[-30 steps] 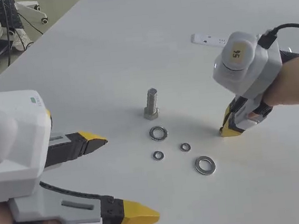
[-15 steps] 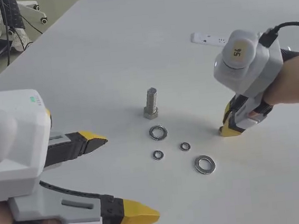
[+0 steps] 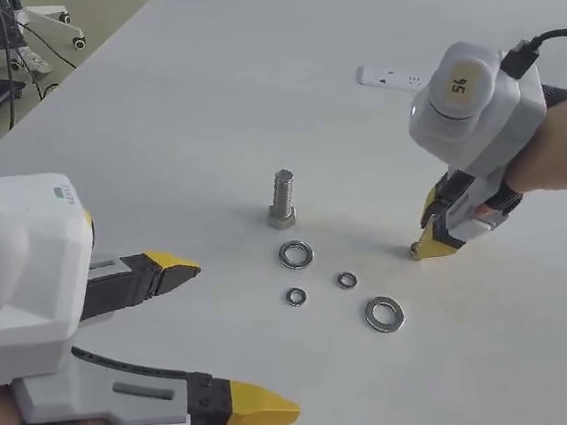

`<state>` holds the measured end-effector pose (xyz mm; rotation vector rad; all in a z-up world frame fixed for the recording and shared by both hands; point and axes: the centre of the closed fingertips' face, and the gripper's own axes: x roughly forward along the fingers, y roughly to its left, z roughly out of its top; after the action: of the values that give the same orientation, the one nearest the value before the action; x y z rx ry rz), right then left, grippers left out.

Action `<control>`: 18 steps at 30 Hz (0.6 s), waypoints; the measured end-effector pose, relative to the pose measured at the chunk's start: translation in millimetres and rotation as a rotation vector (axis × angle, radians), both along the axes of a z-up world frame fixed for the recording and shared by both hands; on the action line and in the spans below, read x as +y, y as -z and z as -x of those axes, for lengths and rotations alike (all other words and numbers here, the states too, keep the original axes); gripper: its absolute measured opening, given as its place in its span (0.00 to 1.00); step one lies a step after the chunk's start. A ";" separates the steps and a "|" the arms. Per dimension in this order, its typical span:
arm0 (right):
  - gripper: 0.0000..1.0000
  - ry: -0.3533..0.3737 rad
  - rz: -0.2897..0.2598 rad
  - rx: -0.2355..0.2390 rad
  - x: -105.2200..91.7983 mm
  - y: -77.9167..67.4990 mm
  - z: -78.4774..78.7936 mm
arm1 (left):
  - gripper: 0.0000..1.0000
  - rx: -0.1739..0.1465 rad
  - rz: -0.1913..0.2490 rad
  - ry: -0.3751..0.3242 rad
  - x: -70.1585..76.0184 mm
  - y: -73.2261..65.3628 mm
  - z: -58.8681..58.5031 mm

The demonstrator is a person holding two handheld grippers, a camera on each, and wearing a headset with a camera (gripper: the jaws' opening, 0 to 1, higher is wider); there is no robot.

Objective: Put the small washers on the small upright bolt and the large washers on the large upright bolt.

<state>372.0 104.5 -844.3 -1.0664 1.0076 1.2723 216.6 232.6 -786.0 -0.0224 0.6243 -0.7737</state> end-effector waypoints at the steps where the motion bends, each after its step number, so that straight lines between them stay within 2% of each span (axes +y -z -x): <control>1: 0.25 -0.003 -0.001 -0.002 0.3 -1.6 0.2 | 0.87 0.000 0.000 0.001 -0.2 -0.1 -0.1; 18: 0.26 -0.025 -0.033 -0.037 9.0 -23.0 5.1 | 0.86 -0.005 0.000 0.009 -2.1 -0.8 -0.2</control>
<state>366.8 113.5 -821.3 -1.0766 0.9442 1.2809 216.8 230.5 -785.2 -0.0180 0.6203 -0.7825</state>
